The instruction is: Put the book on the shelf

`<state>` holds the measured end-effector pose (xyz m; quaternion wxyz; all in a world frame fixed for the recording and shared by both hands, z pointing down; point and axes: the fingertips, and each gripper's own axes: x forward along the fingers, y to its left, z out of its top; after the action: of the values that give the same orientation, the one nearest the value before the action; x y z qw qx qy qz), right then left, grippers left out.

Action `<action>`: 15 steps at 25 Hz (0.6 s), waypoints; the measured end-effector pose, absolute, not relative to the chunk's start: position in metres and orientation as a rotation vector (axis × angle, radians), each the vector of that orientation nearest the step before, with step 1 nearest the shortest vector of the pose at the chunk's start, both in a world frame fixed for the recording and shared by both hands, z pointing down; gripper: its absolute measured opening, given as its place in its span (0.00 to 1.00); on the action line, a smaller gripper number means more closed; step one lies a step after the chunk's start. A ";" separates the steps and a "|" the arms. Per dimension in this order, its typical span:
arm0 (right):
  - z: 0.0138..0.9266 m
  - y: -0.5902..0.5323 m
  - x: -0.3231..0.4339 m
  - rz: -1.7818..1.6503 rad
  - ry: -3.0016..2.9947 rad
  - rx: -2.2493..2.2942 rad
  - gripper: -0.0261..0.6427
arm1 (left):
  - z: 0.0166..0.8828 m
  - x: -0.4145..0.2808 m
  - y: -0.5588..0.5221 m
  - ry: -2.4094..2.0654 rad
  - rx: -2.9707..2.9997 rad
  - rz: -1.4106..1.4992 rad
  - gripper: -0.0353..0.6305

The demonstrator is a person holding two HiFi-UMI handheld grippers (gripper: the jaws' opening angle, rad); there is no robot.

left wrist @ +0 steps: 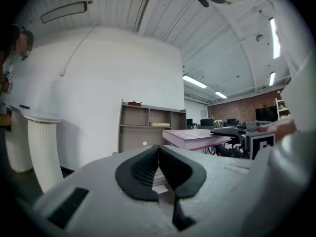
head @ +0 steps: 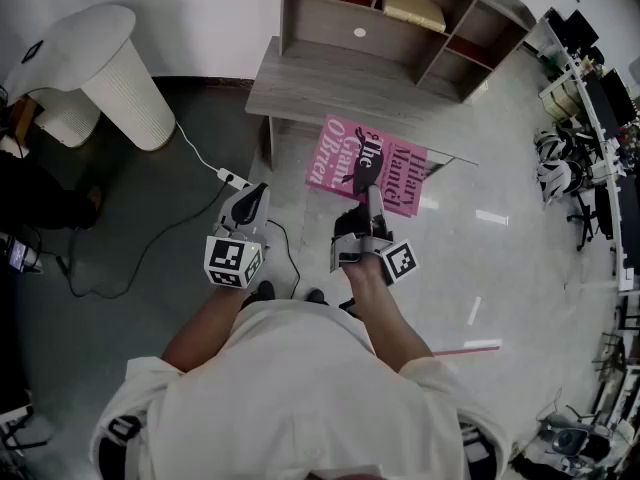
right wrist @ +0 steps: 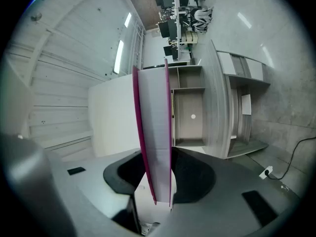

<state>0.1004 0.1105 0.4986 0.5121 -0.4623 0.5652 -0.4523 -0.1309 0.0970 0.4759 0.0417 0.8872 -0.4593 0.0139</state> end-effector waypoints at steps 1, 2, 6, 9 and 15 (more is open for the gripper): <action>0.498 0.111 0.100 -1.089 1.364 -1.110 0.27 | 0.475 -0.130 0.097 -1.410 2.721 0.041 0.08; 0.498 0.111 0.099 -1.089 1.368 -1.108 0.27 | 0.474 -0.130 0.098 -1.414 2.726 0.040 0.08; 0.495 0.112 0.096 -1.090 1.378 -1.096 0.27 | 0.472 -0.127 0.100 -1.411 2.728 0.036 0.08; 0.495 0.113 0.096 -1.093 1.385 -1.093 0.27 | 0.471 -0.127 0.103 -1.411 2.730 0.032 0.08; 0.504 0.115 0.104 -1.127 1.381 -1.126 0.27 | 0.473 -0.127 0.107 -1.443 2.724 0.036 0.08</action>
<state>0.1035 0.1149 0.5042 0.4940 -0.4642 0.5696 -0.4648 -0.1266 0.1073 0.4726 0.0296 0.8832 -0.4678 0.0116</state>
